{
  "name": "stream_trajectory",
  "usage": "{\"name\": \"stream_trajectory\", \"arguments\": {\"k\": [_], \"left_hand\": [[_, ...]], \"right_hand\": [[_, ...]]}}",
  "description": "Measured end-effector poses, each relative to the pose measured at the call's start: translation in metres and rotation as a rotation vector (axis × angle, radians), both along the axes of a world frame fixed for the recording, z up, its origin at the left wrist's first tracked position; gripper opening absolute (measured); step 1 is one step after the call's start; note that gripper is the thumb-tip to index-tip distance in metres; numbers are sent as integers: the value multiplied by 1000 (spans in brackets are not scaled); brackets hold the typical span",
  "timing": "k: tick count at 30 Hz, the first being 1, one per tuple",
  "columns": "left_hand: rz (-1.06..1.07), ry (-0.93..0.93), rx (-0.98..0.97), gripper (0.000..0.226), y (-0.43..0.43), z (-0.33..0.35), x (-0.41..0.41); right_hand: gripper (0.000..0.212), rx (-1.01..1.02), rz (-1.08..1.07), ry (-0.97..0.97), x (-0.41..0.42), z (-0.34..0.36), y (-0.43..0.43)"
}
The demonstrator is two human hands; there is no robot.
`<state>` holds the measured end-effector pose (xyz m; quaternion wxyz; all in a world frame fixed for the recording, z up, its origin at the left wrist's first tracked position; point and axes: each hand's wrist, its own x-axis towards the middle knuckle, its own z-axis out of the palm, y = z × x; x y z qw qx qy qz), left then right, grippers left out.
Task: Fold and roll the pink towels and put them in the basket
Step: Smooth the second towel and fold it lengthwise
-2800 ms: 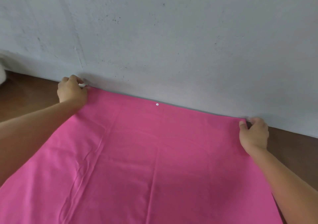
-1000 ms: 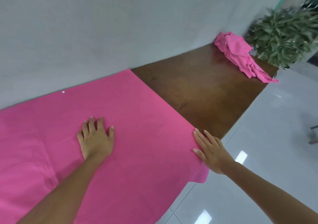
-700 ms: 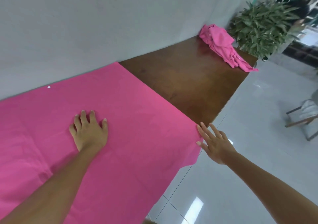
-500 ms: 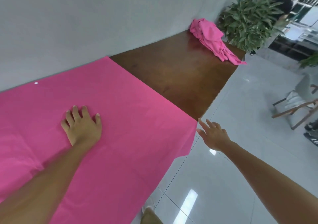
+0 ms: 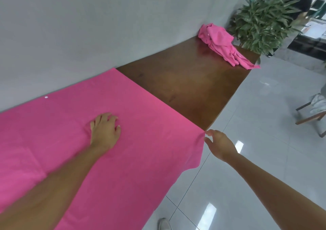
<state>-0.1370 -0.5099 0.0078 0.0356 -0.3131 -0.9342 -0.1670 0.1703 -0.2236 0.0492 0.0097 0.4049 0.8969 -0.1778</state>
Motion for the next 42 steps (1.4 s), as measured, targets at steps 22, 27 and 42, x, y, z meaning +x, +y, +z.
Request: {"name": "stream_trajectory", "arguments": {"k": [22,27,42], "left_hand": [[-412,-165,-217,22,204,38,-60],[-442,-118,-213,21,215,41,-69],[-386,-163,-365,22,217,63,-73]], "right_hand": [[20,-252,63,128,-26,-6,79],[23,-303,82,168,-30,-7,68],[15,-353,125,214,-27,-11,56]]}}
